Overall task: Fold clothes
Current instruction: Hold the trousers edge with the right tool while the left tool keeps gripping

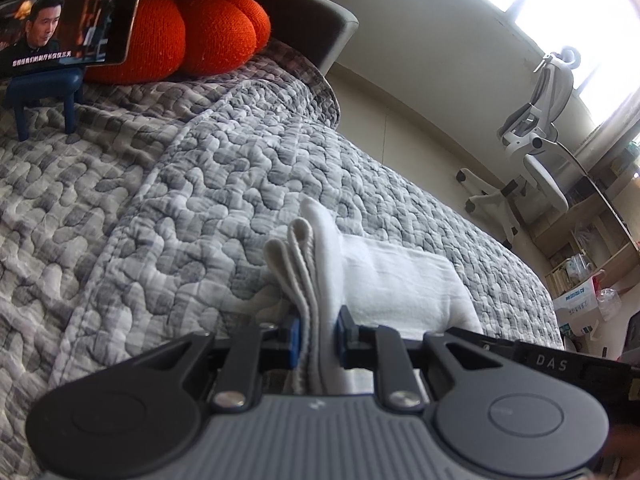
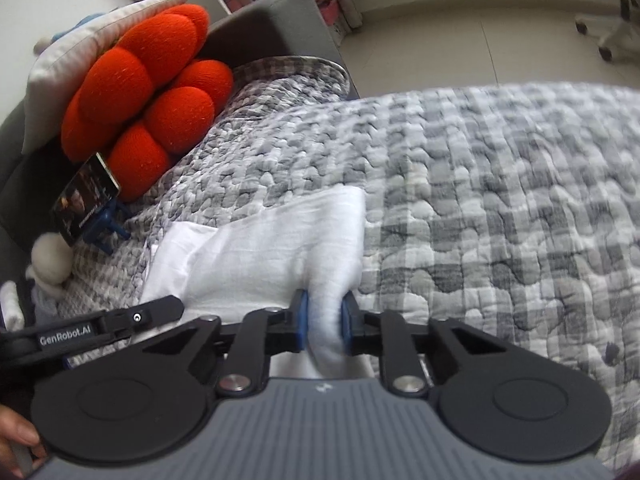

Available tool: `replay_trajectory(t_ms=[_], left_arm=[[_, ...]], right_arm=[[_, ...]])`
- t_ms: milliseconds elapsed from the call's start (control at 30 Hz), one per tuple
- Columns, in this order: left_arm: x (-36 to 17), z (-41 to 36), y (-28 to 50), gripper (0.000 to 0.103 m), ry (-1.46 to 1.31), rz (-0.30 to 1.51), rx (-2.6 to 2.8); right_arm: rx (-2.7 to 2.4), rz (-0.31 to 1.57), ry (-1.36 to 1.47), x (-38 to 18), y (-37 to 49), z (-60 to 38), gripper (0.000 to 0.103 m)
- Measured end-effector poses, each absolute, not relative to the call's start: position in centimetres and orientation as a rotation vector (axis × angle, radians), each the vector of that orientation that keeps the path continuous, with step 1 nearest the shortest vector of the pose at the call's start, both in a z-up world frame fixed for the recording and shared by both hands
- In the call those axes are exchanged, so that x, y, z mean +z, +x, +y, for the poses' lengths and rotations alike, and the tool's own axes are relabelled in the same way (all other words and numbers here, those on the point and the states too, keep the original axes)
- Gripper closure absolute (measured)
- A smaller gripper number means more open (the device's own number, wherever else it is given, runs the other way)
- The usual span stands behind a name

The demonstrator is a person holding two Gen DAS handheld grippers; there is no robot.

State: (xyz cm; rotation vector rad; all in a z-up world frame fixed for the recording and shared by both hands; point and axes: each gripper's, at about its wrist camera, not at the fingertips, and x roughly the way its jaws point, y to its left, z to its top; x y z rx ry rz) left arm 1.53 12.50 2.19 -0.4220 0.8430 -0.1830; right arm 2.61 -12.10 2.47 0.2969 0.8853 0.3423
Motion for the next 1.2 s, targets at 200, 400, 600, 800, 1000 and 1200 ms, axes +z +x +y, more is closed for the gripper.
replay_trajectory(t_ms=[200,400,600,800,1000,1200], left_arm=[[2.4,12.5,1.5,0.085,-0.416,0.831,-0.179],[2.6,12.3,1.4,0.085,-0.396,0.816,-0.172],[2.9,12.1,1.2,0.085,-0.367,0.801,-0.147],[3.1,12.1,0.9,0.085,-0.344,0.797,-0.123],[3.2,12.2,0.8,0.085,-0.355,0.798,-0.118],[3.6,12.0,0.5,0.085,-0.328,0.779,-0.098]], right_arm=[[0.348,0.820,0.252,3.7,1.7,-11.3,0.085],[0.335,0.777,0.215,4.4,1.3,-10.7,0.086],[0.337,0.749,0.175,4.6,1.1,-9.8,0.086],[0.343,0.736,0.138,4.5,1.1,-8.9,0.086],[0.332,0.731,0.105,4.3,1.2,-8.5,0.086],[0.311,0.726,0.073,4.3,1.1,-7.7,0.086]])
